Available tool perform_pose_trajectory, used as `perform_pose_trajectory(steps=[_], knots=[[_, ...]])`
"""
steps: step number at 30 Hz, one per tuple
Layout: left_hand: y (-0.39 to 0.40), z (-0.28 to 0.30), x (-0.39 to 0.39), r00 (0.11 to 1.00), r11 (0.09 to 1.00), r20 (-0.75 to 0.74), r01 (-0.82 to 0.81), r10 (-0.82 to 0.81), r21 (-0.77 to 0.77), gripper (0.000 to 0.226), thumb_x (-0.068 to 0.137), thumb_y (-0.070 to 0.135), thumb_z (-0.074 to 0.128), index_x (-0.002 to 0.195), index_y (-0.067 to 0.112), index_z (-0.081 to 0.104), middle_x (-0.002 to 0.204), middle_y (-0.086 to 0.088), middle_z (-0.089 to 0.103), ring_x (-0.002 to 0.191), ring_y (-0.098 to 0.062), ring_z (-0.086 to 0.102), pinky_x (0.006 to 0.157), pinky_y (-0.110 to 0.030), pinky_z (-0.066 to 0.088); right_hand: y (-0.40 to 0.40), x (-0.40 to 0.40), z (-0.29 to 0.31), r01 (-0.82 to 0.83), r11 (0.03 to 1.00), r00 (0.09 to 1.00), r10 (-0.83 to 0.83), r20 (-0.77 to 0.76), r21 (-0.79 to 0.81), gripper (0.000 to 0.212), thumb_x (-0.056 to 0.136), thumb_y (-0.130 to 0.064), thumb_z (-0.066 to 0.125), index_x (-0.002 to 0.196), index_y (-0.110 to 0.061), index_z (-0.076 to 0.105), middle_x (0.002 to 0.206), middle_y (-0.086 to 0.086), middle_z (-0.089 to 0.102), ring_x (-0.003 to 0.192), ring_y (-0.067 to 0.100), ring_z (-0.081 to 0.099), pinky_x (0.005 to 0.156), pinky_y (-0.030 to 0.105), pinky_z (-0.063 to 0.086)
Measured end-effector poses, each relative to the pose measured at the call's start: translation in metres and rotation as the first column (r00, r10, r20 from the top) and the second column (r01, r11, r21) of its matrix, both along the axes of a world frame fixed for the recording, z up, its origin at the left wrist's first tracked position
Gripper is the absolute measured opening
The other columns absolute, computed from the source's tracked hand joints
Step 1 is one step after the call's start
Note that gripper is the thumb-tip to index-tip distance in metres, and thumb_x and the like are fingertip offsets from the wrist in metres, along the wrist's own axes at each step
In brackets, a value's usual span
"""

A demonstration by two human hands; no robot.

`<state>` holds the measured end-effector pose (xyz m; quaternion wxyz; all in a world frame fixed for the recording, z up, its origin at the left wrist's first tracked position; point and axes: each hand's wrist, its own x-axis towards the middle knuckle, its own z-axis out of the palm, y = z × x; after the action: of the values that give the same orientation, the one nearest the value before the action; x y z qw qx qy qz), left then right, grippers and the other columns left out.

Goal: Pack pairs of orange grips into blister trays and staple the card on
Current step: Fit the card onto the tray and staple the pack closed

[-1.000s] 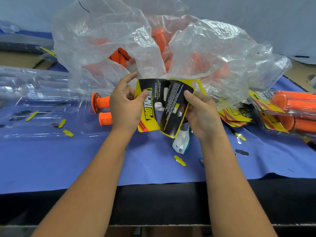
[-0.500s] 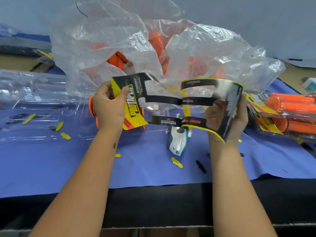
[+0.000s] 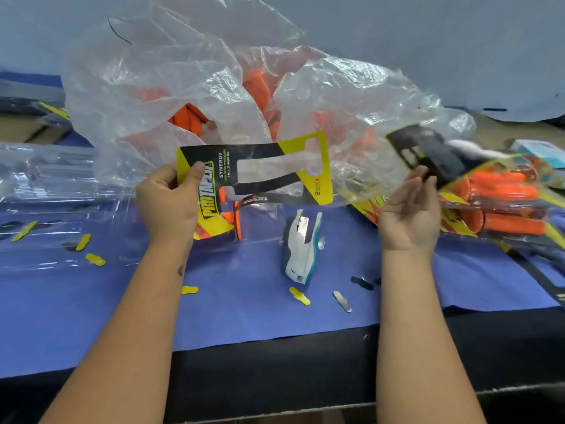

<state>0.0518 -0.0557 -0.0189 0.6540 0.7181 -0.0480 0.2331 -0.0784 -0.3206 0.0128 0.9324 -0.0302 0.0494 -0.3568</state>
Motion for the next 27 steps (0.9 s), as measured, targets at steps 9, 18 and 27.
perform_pose_trajectory(steps=[9, 18, 27], knots=[[-0.005, -0.002, -0.003, 0.993, 0.994, 0.065, 0.094, -0.097, 0.059, 0.035, 0.082, 0.037, 0.073, 0.059, 0.017, 0.057, 0.052, 0.011, 0.056, 0.052, -0.006, 0.042, 0.050, -0.027, 0.038, 0.023, 0.014, 0.004, -0.062, 0.874, 0.935, -0.118, -0.336, -0.481, 0.009, 0.095, 0.000, 0.056, 0.086, 0.002, 0.058, 0.078, 0.011, 0.072, 0.079, 0.020, 0.074, 0.067, 0.021, 0.057], [-0.006, 0.007, -0.008, 0.988, 0.989, 0.125, 0.076, -0.092, 0.126, 0.039, 0.081, 0.035, 0.075, 0.057, 0.013, 0.054, 0.054, -0.005, 0.052, 0.052, -0.017, 0.040, 0.051, -0.034, 0.037, 0.077, 0.031, 0.016, -0.143, 0.533, 0.951, -0.158, -0.264, -0.834, 0.024, 0.085, 0.008, 0.065, 0.102, -0.009, 0.063, 0.098, 0.010, 0.071, 0.095, 0.018, 0.071, 0.078, 0.023, 0.055], [0.003, 0.034, -0.013, 0.920, 0.909, 0.094, 0.352, -0.380, 0.222, 0.029, 0.075, 0.022, 0.080, 0.064, 0.002, 0.062, 0.057, -0.011, 0.055, 0.056, -0.010, 0.040, 0.051, -0.030, 0.034, 0.132, 0.062, 0.062, -0.463, -0.682, 0.856, -0.509, -0.087, -0.566, 0.034, 0.080, -0.007, 0.064, 0.112, -0.017, 0.071, 0.108, 0.004, 0.071, 0.102, 0.026, 0.060, 0.092, 0.037, 0.046]])
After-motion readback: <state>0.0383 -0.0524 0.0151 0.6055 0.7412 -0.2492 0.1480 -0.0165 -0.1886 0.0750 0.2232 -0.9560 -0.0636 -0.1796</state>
